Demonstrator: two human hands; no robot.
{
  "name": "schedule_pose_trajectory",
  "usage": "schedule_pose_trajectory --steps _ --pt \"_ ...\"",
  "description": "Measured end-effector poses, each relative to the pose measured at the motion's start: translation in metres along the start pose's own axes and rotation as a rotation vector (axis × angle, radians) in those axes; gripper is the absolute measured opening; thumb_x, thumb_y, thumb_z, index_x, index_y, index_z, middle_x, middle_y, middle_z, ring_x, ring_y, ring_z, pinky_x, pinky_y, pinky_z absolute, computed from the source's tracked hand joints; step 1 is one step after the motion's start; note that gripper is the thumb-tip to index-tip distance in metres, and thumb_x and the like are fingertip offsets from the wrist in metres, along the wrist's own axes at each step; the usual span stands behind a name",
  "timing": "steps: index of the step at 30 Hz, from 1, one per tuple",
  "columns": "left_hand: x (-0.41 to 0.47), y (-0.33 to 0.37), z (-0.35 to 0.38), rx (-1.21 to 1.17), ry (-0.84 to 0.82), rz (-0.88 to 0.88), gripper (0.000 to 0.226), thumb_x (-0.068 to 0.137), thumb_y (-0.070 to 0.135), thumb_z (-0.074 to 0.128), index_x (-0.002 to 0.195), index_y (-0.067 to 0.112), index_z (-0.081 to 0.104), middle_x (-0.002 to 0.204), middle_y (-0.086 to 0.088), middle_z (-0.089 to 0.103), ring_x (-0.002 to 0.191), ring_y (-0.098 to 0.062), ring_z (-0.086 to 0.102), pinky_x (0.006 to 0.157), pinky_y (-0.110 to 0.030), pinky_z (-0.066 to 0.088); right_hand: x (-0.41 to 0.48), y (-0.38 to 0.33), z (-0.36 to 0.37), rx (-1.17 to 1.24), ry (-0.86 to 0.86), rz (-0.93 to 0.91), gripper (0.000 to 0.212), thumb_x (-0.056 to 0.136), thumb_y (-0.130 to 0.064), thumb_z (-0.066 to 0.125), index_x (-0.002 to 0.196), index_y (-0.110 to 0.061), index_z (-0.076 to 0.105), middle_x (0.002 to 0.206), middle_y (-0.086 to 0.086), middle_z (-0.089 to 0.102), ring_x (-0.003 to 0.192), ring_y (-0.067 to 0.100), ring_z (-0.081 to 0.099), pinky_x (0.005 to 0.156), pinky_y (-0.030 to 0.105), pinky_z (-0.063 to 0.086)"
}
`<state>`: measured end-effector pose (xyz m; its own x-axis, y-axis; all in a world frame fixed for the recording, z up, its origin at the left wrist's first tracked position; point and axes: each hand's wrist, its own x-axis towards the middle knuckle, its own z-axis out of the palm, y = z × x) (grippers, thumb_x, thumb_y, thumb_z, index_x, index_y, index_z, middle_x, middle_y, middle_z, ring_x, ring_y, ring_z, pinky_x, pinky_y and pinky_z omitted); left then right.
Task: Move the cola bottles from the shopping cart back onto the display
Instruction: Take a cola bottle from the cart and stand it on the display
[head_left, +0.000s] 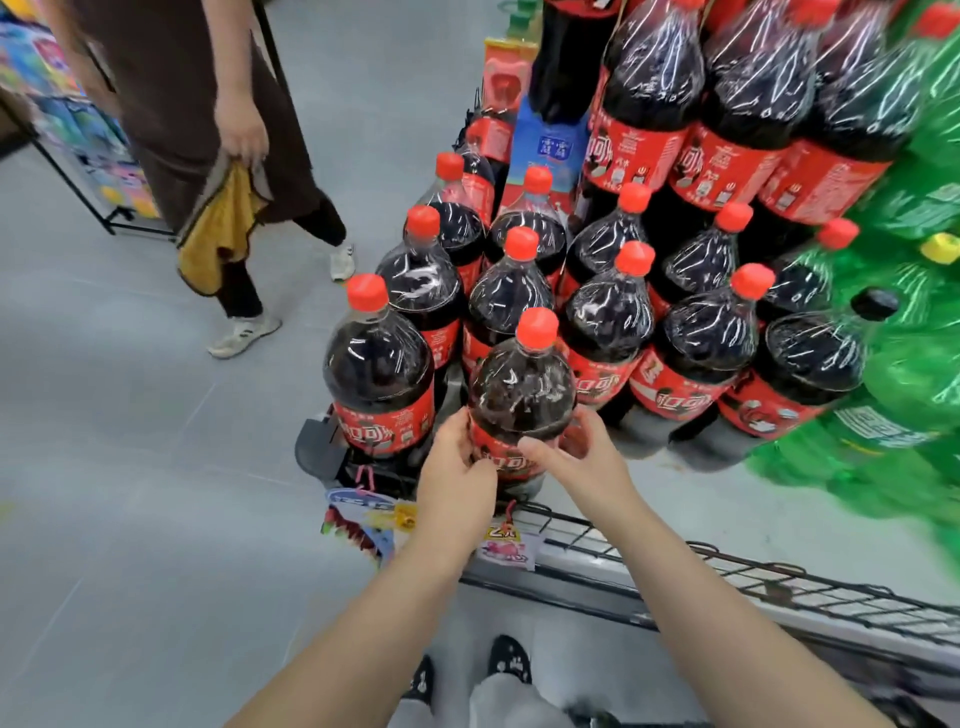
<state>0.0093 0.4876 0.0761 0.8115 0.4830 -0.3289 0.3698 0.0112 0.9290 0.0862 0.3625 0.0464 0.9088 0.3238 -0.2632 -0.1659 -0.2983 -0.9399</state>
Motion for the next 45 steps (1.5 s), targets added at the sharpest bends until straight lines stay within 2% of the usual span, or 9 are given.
schedule_pose_trajectory --steps 5,9,14,17,23,32,35,41,45 --pt "0.000 0.011 -0.023 0.041 0.044 0.022 0.046 0.084 0.000 0.052 0.089 0.044 0.061 0.086 0.026 0.067 0.084 0.015 0.061 0.080 -0.017 0.048 0.006 -0.005 0.021 -0.025 -0.034 -0.032 0.059 0.073 -0.038 0.080 0.122 -0.025 0.051 0.111 -0.017 0.062 0.106 0.001 0.058 0.089 0.023 0.045" --pt "0.011 0.003 -0.036 0.150 0.043 0.055 0.040 0.069 0.021 0.047 0.102 0.033 0.066 0.104 0.008 0.069 0.101 -0.013 0.064 0.091 -0.041 0.053 0.015 -0.012 0.029 -0.069 -0.100 -0.034 0.076 0.063 -0.062 0.077 0.125 -0.027 0.050 0.115 -0.015 0.062 0.109 0.004 0.058 0.094 0.027 0.045" --pt "0.023 -0.010 -0.035 0.187 -0.012 0.017 0.042 0.065 0.035 0.053 0.105 0.037 0.062 0.114 0.006 0.062 0.102 -0.010 0.063 0.092 -0.040 0.052 0.008 -0.009 0.027 -0.010 -0.146 -0.034 0.073 0.067 -0.062 0.073 0.130 -0.034 0.050 0.126 -0.015 0.061 0.118 0.003 0.055 0.102 0.031 0.043" --pt "0.012 0.007 -0.037 0.124 0.039 0.047 0.029 0.081 0.017 0.059 0.108 0.024 0.050 0.115 0.001 0.055 0.098 -0.007 0.056 0.087 -0.025 0.046 -0.001 -0.005 0.026 0.035 -0.141 -0.013 0.061 0.077 -0.052 0.071 0.132 -0.036 0.049 0.123 -0.018 0.059 0.115 0.003 0.054 0.098 0.028 0.043" --pt "-0.005 0.020 -0.031 0.104 -0.067 0.295 0.021 0.084 0.005 0.057 0.097 0.021 0.053 0.104 -0.008 0.059 0.085 -0.012 0.056 0.078 -0.024 0.046 -0.059 0.016 0.022 0.230 0.563 -0.051 0.016 0.087 -0.013 0.069 0.101 -0.017 0.062 0.089 -0.004 0.062 0.091 0.018 0.059 0.085 0.030 0.049" --pt "-0.082 -0.003 0.076 0.146 -0.688 0.419 0.033 0.083 -0.004 0.057 0.084 0.027 0.050 0.083 0.007 0.056 0.064 0.011 0.053 0.065 -0.003 0.039 -0.207 0.079 -0.035 0.325 1.360 0.040 0.013 0.085 -0.022 0.066 0.087 -0.030 0.056 0.074 0.002 0.056 0.063 0.013 0.054 0.064 0.034 0.048" --pt "-0.118 -0.014 0.119 0.201 -0.849 0.433 0.035 0.081 -0.009 0.056 0.085 0.025 0.052 0.083 0.008 0.058 0.063 0.009 0.053 0.065 -0.005 0.040 -0.251 0.115 -0.059 0.425 1.462 0.146 0.010 0.080 -0.034 0.067 0.085 -0.034 0.059 0.077 -0.003 0.058 0.072 0.020 0.056 0.076 0.047 0.051" --pt "-0.197 -0.042 0.206 0.283 -1.098 0.417 0.036 0.083 -0.005 0.054 0.086 0.030 0.050 0.095 0.004 0.057 0.072 -0.002 0.055 0.053 -0.010 0.045 -0.329 0.164 -0.105 0.543 1.505 0.328 0.016 0.092 -0.014 0.061 0.105 -0.010 0.055 0.082 0.000 0.054 0.081 0.022 0.054 0.079 0.041 0.047" --pt "-0.233 -0.071 0.254 0.455 -1.225 0.436 0.027 0.084 0.007 0.056 0.094 0.032 0.052 0.097 0.011 0.058 0.078 -0.002 0.057 0.072 -0.026 0.051 -0.367 0.193 -0.137 0.616 1.441 0.465 0.019 0.095 -0.021 0.057 0.111 -0.010 0.053 0.091 0.002 0.055 0.074 0.015 0.055 0.062 0.027 0.045"
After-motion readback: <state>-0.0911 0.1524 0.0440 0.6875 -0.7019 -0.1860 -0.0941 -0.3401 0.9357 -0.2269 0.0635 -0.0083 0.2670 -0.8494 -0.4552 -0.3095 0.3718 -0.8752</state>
